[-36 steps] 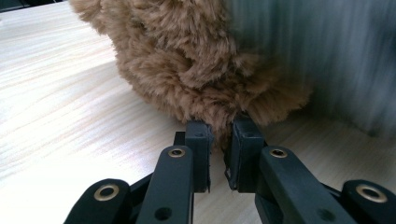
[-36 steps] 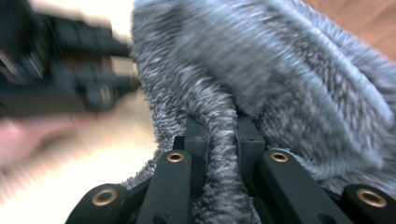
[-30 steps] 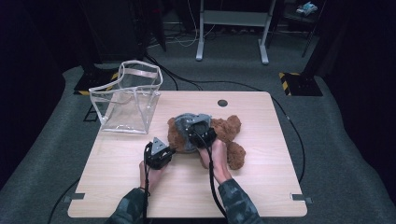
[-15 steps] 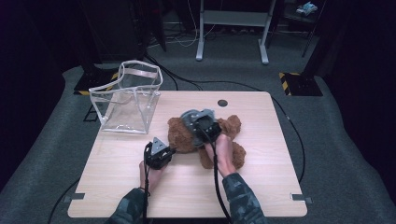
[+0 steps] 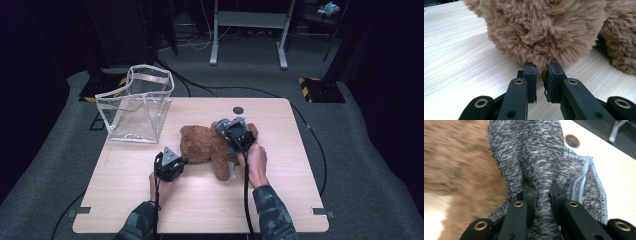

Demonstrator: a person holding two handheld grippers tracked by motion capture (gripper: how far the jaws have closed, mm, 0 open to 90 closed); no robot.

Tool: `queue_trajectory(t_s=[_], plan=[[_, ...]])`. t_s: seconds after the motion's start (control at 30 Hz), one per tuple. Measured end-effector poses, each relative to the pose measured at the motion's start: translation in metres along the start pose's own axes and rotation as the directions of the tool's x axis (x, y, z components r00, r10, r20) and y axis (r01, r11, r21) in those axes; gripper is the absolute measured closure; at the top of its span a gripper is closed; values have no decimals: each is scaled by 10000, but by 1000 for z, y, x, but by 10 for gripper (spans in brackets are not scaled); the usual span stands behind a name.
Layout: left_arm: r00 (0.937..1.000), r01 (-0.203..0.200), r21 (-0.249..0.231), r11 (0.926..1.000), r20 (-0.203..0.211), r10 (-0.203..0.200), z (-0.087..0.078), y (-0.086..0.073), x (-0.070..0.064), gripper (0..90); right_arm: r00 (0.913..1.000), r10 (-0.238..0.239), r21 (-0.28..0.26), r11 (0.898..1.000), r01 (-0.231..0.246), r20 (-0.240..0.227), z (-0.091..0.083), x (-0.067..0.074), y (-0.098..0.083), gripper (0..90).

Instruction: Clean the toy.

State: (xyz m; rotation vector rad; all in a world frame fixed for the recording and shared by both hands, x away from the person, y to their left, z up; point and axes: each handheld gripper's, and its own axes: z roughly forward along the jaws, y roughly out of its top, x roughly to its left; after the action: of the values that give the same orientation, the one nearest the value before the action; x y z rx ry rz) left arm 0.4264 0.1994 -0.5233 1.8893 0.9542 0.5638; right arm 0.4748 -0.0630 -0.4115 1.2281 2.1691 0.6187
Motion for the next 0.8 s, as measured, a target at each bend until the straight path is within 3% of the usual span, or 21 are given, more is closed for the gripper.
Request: queue_trajectory(t_s=[0.3,0.37,0.5,0.6,0.73,0.8], plan=[[10000,8,2,10000,-37,-8,0,0,0,803,9977,344,221,9991,-357,586,-5,-23,-5,799],[10000,18,-20,10000,-57,-18,1,0,0,803,9969,693,-141,9975,-689,370,-6,-29,-6,798],[10000,11,27,10000,-28,-11,1,0,0,803,9951,973,-129,9952,-971,186,-5,-32,-8,799],[10000,12,19,10000,-32,-12,1,0,0,804,9893,1422,48,9898,-1425,327,2,-40,-16,799],[10000,-51,84,10000,-35,52,1,1,0,804,9771,2122,90,9772,-2121,-127,12,-52,-30,800],[10000,-45,49,10000,-47,45,1,0,-1,804,9658,2556,301,9666,-2544,-443,20,-56,-36,801]])
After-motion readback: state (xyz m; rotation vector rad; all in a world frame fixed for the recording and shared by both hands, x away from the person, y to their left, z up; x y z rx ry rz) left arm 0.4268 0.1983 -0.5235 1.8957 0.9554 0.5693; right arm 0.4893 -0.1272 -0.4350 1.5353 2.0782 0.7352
